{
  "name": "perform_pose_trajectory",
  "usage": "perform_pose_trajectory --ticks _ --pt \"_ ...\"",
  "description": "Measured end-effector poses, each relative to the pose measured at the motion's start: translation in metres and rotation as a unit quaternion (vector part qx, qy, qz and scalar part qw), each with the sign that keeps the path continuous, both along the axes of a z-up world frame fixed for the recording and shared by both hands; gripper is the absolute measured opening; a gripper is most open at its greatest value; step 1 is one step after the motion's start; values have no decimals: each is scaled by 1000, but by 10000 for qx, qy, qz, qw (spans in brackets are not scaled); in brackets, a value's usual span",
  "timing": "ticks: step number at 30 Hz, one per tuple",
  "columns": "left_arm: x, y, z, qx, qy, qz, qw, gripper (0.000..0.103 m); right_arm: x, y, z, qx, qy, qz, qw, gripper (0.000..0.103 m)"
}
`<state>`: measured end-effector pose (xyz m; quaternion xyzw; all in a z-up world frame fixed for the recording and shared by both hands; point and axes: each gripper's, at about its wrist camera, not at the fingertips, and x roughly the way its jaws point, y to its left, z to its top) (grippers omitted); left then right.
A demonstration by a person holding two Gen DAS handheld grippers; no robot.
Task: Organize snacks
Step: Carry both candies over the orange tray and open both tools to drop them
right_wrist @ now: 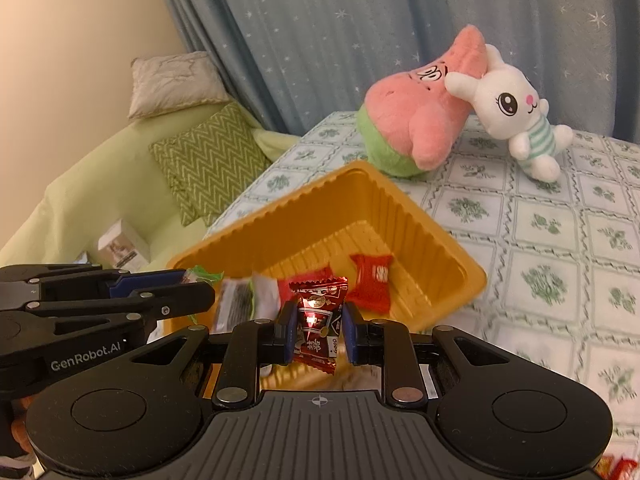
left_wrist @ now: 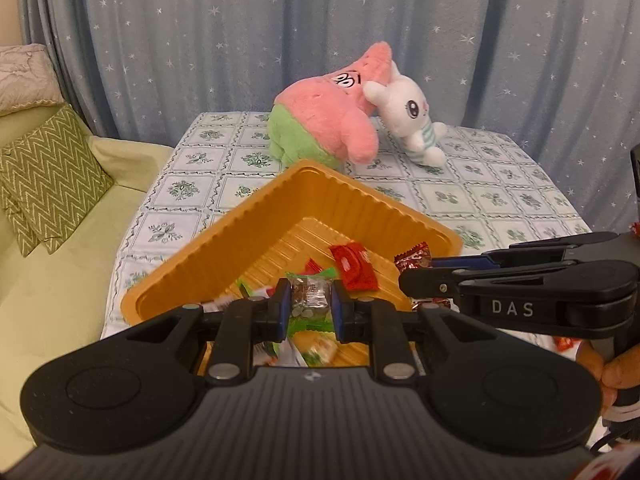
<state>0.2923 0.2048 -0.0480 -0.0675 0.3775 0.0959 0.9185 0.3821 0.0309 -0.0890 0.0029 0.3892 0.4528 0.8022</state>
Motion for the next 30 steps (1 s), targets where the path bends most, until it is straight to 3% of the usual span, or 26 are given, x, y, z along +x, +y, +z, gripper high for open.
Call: perform_pose_trajectory --ticks 17,30 --pt "74 47 -34 140 274 -205 9993 19 52 45 -18 -160 278 -506 9982 24" --pt "86 53 -46 46 365 -264 9990 19 57 53 -20 -221 300 -627 9973 24"
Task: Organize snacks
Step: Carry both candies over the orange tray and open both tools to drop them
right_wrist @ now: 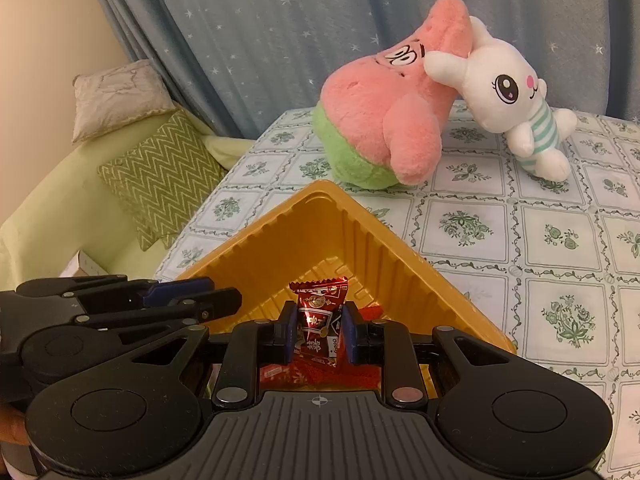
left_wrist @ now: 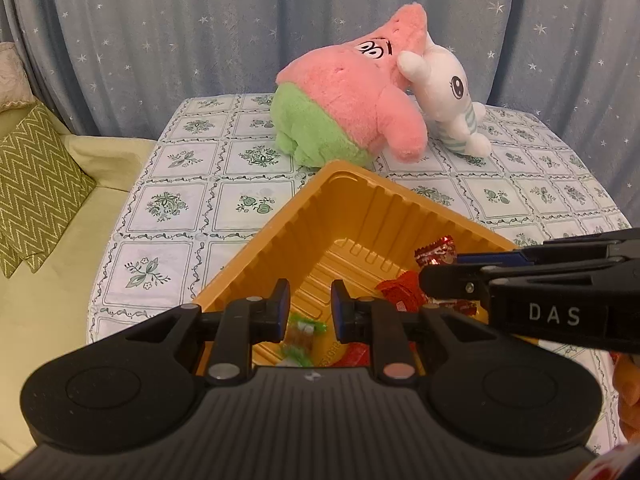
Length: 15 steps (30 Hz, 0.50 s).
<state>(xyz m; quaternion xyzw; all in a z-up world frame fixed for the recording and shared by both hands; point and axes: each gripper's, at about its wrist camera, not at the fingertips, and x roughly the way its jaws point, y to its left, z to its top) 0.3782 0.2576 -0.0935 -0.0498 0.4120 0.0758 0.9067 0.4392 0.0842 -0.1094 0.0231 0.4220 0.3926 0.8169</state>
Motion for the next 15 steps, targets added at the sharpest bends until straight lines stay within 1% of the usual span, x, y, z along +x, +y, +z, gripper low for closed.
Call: perform_pose_trajectory --ticks 15 --pt "-20 6 9 -156 -54 122 9998 19 7 9 0 -39 -17 23 10000 24"
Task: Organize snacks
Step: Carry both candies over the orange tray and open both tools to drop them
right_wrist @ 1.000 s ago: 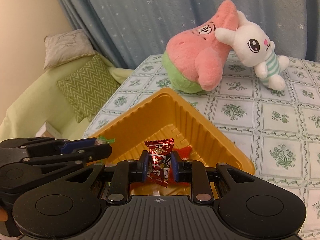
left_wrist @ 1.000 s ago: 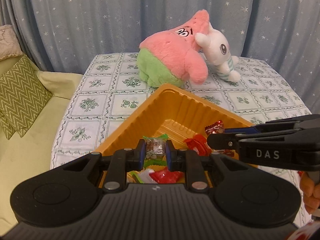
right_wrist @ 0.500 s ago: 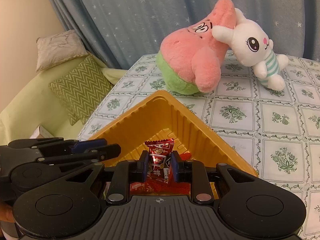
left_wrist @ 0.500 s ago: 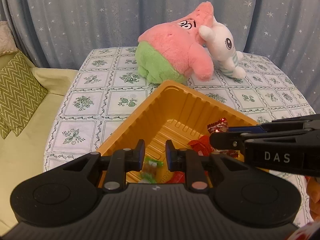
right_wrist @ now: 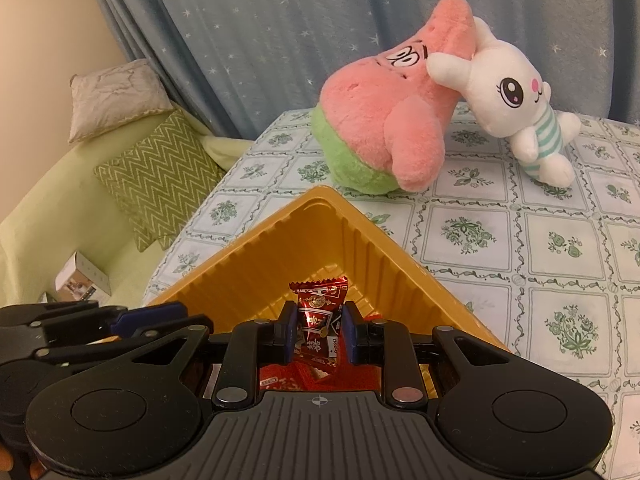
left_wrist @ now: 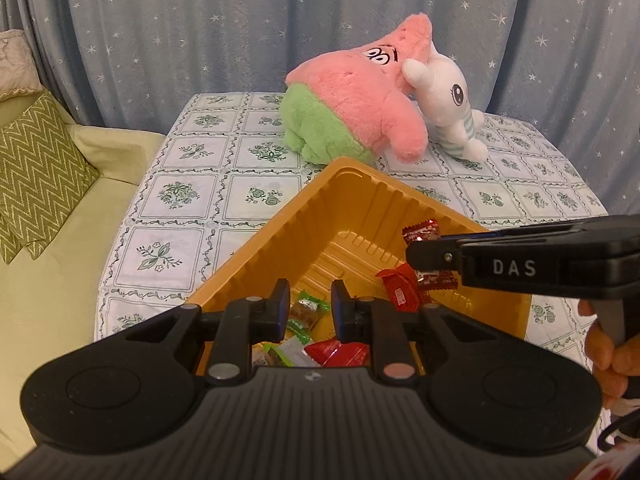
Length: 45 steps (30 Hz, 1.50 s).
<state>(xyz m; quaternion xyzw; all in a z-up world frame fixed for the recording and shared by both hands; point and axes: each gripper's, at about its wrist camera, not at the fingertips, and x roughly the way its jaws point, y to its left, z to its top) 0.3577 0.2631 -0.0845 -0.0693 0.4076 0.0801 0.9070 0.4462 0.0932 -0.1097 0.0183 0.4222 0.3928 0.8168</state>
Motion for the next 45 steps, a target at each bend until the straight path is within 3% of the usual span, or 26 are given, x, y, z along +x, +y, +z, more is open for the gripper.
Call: perform_pose_trajectory --ticks 7,10,12,13,14,19,23,29,45 --pt "-7 4 2 -36 -1 100 9999 20 0 5 1 120 -40 58 9999 25" --pt "-11 4 3 -52 7 169 9998 29 -2 7 4 206 -88 118 9997 25" --pt "-16 5 4 -81 -6 228 9997 32 -3 8 5 200 -71 130 9997 39" --pt "-18 5 5 -113 -16 255 9996 33 -4 6 6 217 -78 80 9997 56" --pt "-20 5 6 -147 -23 272 9995 35 -6 4 7 237 -120 19 9996 65" --pt "-33 3 12 -170 -42 360 9992 40 -10 -7 10 201 -62 -28 9998 68" --pt "-45 -1 19 -178 -76 429 9989 49 -16 -17 13 141 -23 -38 9999 78" --pt "-65 -14 31 -145 -159 506 9985 58 -36 -37 20 89 -168 20 9998 83" --pt "-124 -94 52 -119 -233 381 9989 59 -97 -117 33 90 -296 99 9995 86"
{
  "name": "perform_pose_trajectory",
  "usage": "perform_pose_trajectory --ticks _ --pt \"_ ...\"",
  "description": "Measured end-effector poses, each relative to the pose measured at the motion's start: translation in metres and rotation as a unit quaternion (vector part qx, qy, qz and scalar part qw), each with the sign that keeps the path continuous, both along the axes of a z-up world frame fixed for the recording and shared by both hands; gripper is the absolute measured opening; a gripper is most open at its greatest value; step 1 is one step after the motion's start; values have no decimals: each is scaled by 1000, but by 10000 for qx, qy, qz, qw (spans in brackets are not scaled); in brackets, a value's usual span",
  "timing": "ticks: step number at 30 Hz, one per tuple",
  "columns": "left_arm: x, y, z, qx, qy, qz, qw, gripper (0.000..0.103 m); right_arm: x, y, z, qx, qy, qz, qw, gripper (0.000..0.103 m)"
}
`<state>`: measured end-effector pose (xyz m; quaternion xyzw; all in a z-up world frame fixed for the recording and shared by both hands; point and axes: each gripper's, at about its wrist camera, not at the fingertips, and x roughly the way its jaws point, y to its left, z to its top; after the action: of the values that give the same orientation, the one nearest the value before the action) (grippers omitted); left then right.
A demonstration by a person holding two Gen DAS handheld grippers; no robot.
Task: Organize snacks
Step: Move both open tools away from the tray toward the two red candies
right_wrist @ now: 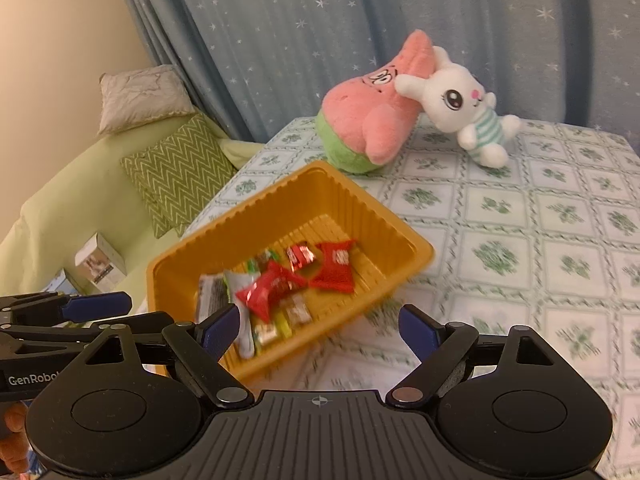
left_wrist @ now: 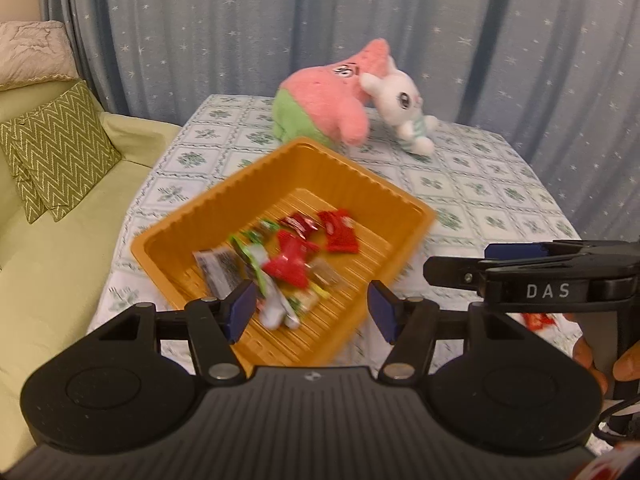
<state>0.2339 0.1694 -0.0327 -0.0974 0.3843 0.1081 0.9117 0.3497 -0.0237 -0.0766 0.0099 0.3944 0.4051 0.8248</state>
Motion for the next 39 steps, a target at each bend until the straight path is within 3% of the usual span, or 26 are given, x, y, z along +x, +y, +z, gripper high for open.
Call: perform_pose_trajectory --ticks 18,39 --pt "-43 -104 -8 -88 198 -345 9992 59 -51 -117 -21 -340 238 -122 9991 86" --pt "-25 -178 -31 -156 460 -956 9942 59 -48 -217 -56 -757 582 -872 9916 86"
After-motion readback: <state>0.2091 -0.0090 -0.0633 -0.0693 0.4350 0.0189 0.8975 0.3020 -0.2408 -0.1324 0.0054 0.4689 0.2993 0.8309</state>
